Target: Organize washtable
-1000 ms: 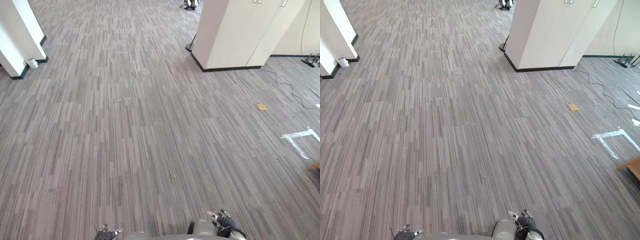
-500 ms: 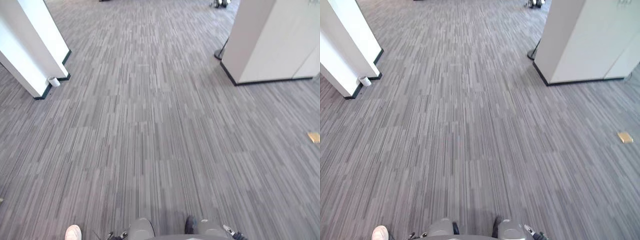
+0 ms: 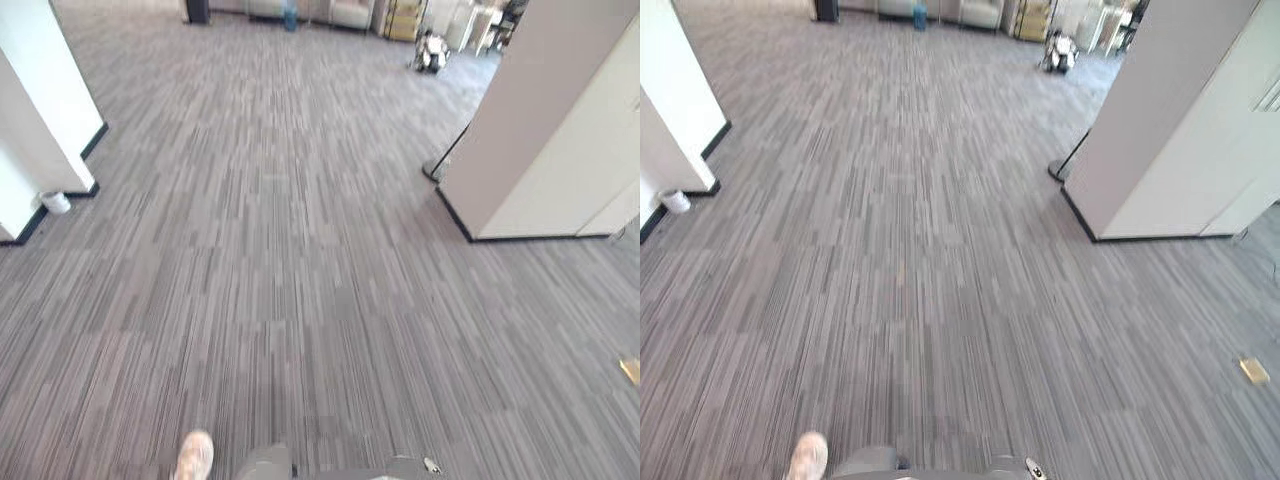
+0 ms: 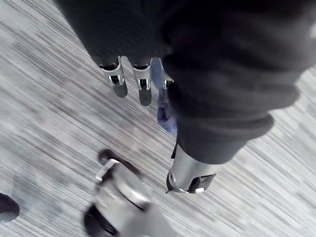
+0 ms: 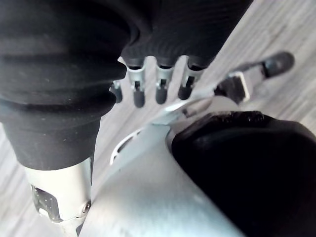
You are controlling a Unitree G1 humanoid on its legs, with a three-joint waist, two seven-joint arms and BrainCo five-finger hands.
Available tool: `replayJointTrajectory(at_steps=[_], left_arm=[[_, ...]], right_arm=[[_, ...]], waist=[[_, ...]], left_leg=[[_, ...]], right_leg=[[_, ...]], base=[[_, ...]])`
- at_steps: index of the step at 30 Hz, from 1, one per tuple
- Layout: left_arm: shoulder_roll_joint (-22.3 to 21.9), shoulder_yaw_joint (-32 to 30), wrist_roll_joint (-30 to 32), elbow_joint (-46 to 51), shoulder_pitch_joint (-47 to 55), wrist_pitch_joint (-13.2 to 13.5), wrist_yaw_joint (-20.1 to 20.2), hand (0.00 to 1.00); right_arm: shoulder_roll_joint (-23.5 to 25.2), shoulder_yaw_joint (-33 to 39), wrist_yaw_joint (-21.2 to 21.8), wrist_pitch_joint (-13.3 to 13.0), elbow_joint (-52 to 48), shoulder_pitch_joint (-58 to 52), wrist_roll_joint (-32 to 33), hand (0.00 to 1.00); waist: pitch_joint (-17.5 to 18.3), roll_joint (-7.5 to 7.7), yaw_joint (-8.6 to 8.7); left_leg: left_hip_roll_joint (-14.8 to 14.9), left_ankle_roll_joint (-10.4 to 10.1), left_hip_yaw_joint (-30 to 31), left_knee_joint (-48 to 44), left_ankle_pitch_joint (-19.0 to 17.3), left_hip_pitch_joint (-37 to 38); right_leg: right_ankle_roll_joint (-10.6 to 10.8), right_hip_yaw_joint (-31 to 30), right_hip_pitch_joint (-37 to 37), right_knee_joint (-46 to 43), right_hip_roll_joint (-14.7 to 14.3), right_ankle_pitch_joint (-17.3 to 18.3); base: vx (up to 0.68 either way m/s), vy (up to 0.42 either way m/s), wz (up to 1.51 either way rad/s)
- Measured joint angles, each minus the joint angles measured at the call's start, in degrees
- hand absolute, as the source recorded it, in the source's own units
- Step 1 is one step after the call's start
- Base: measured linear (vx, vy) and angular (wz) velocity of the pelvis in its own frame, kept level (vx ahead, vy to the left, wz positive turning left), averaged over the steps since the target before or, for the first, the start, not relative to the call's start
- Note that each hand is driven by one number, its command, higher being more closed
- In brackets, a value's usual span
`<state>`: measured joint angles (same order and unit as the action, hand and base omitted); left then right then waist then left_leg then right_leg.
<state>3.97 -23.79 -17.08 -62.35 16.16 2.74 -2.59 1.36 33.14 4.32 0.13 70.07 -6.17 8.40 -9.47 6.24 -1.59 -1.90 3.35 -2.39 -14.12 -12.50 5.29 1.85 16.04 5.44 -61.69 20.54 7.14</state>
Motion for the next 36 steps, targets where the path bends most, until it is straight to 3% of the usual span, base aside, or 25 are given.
replayJointTrajectory(at_steps=[1,3,4,6,7,8,9,11,12,13,14,15,16,17,19,20,22,23,25,27,28,29,31,34,36], left_arm=[[1.2,2.1,0.4,0.6,-1.6,0.3,0.1,0.00],[1.4,5.6,0.6,1.4,-5.2,0.4,0.0,0.00],[0.3,6.4,1.1,1.8,-7.2,0.5,0.1,0.00],[-1.0,6.1,2.3,2.7,-9.1,1.1,0.1,0.00],[-2.5,5.5,3.1,3.6,-8.7,1.3,0.1,0.00],[-2.9,5.4,3.3,3.8,-8.0,1.7,0.2,0.00],[-3.7,3.6,3.3,3.6,-7.6,2.3,0.3,0.00],[-5.2,2.7,3.2,3.2,-7.0,2.1,0.4,0.00],[-5.8,1.8,3.2,2.9,-6.2,2.2,0.3,0.00],[-5.9,1.7,3.2,0.9,-5.5,2.1,0.4,0.00],[-5.7,1.0,3.1,-0.3,-5.5,1.4,1.1,0.00],[-5.1,0.7,3.2,-0.5,-5.4,1.2,1.2,0.00],[-4.1,0.6,3.1,-0.3,-5.0,0.9,1.3,0.00],[-3.6,0.6,3.1,-0.1,-4.8,0.9,1.3,0.00],[-2.8,0.6,2.9,0.0,-4.8,0.9,1.3,0.00],[-2.8,0.5,2.7,0.1,-4.3,0.9,1.3,0.00],[-3.7,-1.2,2.2,1.3,-3.1,0.8,1.2,0.00],[-4.0,-1.5,1.8,1.3,-2.9,0.8,1.1,0.00],[-3.9,-2.8,0.6,1.1,-0.4,0.7,1.2,0.00],[-2.9,-3.9,0.2,0.6,0.3,0.7,1.0,0.00],[-2.2,-3.8,-0.1,-0.3,0.2,0.7,1.1,0.00],[-0.9,-2.9,-0.1,-1.0,0.1,0.4,1.0,0.00],[-0.3,-0.1,0.4,-1.3,-0.4,0.3,1.1,0.00],[0.9,1.9,2.0,-1.3,-2.1,0.0,1.1,0.00],[1.1,6.2,2.1,-1.1,-5.9,0.1,1.3,0.00]], right_arm=[[0.0,-0.3,0.1,0.0,-1.2,0.0,0.0,0.00],[-1.3,-1.8,-0.3,0.0,-2.4,-0.1,0.3,0.00],[-1.9,-2.3,-0.5,0.2,-2.4,-0.5,0.5,0.00],[-1.9,-1.1,-0.6,0.5,-2.4,-0.9,0.5,0.00],[-1.4,0.4,-0.6,1.2,-3.5,-1.5,0.5,0.00],[-1.1,0.6,-0.6,1.3,-3.5,-2.3,0.4,0.00],[-1.2,1.7,-0.2,1.8,-3.3,-4.8,0.6,0.00],[-2.3,2.1,-0.3,1.8,-3.5,-5.1,0.6,0.00],[-3.2,1.9,-0.4,2.0,-3.4,-5.2,0.5,0.00],[-4.5,1.8,-0.4,2.1,-3.4,-5.1,0.4,0.00],[-4.7,2.2,-0.5,2.2,-2.6,-4.6,0.0,0.00],[-4.6,2.4,-0.4,2.4,-1.6,-4.1,-0.1,0.00],[-3.7,1.8,-0.5,3.0,-0.7,-3.1,-0.3,0.00],[-3.6,1.2,-0.4,3.0,-0.5,-3.2,-0.6,0.00],[-3.9,-0.6,-0.4,3.1,0.6,-3.1,-2.1,0.00],[-3.8,0.3,-0.4,3.3,0.6,-2.9,-2.4,0.00],[-3.8,0.6,-0.5,3.0,0.4,-3.0,-2.6,0.00],[-3.9,0.6,-0.6,2.8,0.5,-3.1,-2.6,0.00],[-2.7,0.6,-0.6,2.8,0.9,-3.0,-3.7,0.00],[-1.3,0.9,-0.2,2.4,1.0,-2.2,-4.4,0.00],[-0.5,1.1,-0.2,2.5,1.0,-1.7,-4.5,0.00],[0.3,1.7,-0.1,2.3,0.0,-1.4,-3.9,0.00],[-0.2,0.0,0.5,1.8,-1.4,-1.8,-3.2,0.00],[-0.3,-2.0,0.6,0.0,-3.0,-2.2,-1.2,0.00],[-1.4,-2.2,0.5,0.3,-4.0,-2.1,0.0,0.00]], waist=[[-0.1,-0.47,1.06],[-1.3,-2.25,2.28],[-1.8,-3.57,2.69],[-1.7,-3.84,3.46],[-1.4,-4.83,4.43],[-1.1,-4.38,4.22],[0.6,-4.90,4.72],[1.0,-7.92,4.48],[0.9,-9.37,4.16],[0.9,-12.35,3.61],[-0.1,-12.44,3.58],[-0.6,-11.49,3.49],[-1.5,-8.32,2.85],[-1.6,-7.48,2.42],[-1.6,-5.95,0.59],[-1.8,-5.59,0.27],[-1.7,-5.79,-0.57],[-1.6,-5.88,-1.28],[0.3,-3.88,-3.10],[2.8,-0.63,-2.45],[2.4,0.34,-2.37],[1.4,0.90,-1.63],[1.0,-0.31,-0.21],[1.0,-1.15,1.68],[-0.7,-3.50,2.99]], left_leg=[[0.0,0.3,1.2,3.1,-0.4,3.3],[0.6,0.6,2.1,5.7,-1.1,6.7],[0.8,0.5,3.2,6.9,-2.7,9.3],[0.6,-1.6,3.7,9.4,-4.6,13.6],[1.8,-3.2,3.5,9.5,-6.3,16.4],[1.5,-4.1,3.7,6.9,-6.8,17.0],[2.5,-6.6,3.8,-10.1,-7.2,12.7],[5.9,-14.4,2.8,-25.5,-0.8,7.0],[8.7,-16.6,1.0,-34.8,9.8,3.4],[13.2,-15.4,-1.7,-46.1,14.7,-1.5],[15.7,-12.7,-4.4,-54.8,10.6,-6.7],[15.9,-10.7,-5.9,-56.6,8.3,-8.8],[15.5,-7.8,-8.6,-55.1,3.7,-13.5],[15.3,-7.7,-9.2,-52.6,2.6,-15.4],[14.2,-7.3,-8.8,-32.8,1.0,-21.6],[12.6,-8.6,-8.2,-14.8,2.4,-21.4],[11.4,-10.3,-5.5,5.4,5.8,-21.5],[11.2,-10.3,-4.8,7.3,5.8,-22.1],[8.0,-8.2,-3.9,0.8,13.5,-24.6],[4.6,-7.2,-4.0,-2.9,14.4,-24.0],[2.6,-3.5,-5.0,-4.5,11.9,-21.1],[0.4,-1.7,-6.2,-4.1,8.4,-15.4],[-0.4,-0.6,-5.0,0.3,4.6,-4.3],[-0.6,-0.3,-2.8,6.8,2.8,3.9],[-0.2,-0.6,0.1,9.4,1.3,9.1]], right_leg=[[0.3,3.3,4.8,4.6,-1.4,3.0],[0.9,10.8,8.9,22.0,-3.5,3.6],[1.0,14.8,10.0,37.2,-5.1,0.1],[2.6,17.5,12.1,53.7,-6.7,-5.8],[1.0,17.8,13.4,54.1,-7.3,-4.8],[-0.5,17.1,13.8,52.5,-7.5,-3.8],[-7.5,13.6,12.8,48.8,-9.3,-9.8],[-7.5,13.9,11.3,46.1,-11.4,-10.6],[-7.5,13.4,9.2,45.6,-13.5,-10.6],[-8.4,11.6,6.2,45.9,-17.4,-8.0],[-8.8,9.9,2.2,47.0,-19.4,-5.8],[-8.4,9.1,-0.4,48.2,-19.6,-5.0],[-7.2,7.0,-7.2,52.6,-19.5,-4.1],[-6.6,6.3,-9.0,54.3,-19.5,-3.8],[-3.4,4.6,-14.9,58.3,-19.4,-2.1],[-1.7,4.2,-18.4,60.1,-19.4,-1.0],[1.7,3.9,-23.5,62.7,-19.1,1.3],[3.0,3.6,-25.0,63.2,-18.8,2.3],[6.0,1.3,-27.8,60.1,-14.1,7.6],[6.4,-0.6,-22.0,44.4,-8.1,7.8],[3.2,-3.2,-16.5,28.9,-4.0,3.4],[-0.3,-4.9,-10.0,11.0,0.9,-7.6],[-2.0,-1.8,-4.0,-3.4,2.2,-6.7],[-0.7,3.4,5.4,-1.0,-0.6,-0.7],[1.5,10.8,10.1,17.9,-3.3,2.6]], base=[[0.62,-0.046,0.43],[0.61,-0.074,0.51],[0.49,-0.082,0.42],[0.72,-0.169,0.55],[0.77,-0.207,0.61],[0.98,-0.335,0.64],[0.98,-0.379,0.29],[0.80,-0.330,-0.13],[0.64,-0.193,-0.85],[0.80,-0.197,-1.09],[0.79,-0.171,-0.97],[0.86,-0.223,-0.73],[0.68,-0.187,-0.51],[0.77,-0.195,-0.55],[0.57,-0.070,-0.47],[0.69,0.005,-0.33],[0.80,0.080,-0.25],[0.78,0.177,-0.44],[0.81,0.234,-0.56],[0.81,0.244,-0.35],[1.05,0.392,-0.22],[0.99,0.385,-0.06],[0.85,0.307,0.06],[0.67,0.101,0.33],[0.74,-0.051,0.77]])
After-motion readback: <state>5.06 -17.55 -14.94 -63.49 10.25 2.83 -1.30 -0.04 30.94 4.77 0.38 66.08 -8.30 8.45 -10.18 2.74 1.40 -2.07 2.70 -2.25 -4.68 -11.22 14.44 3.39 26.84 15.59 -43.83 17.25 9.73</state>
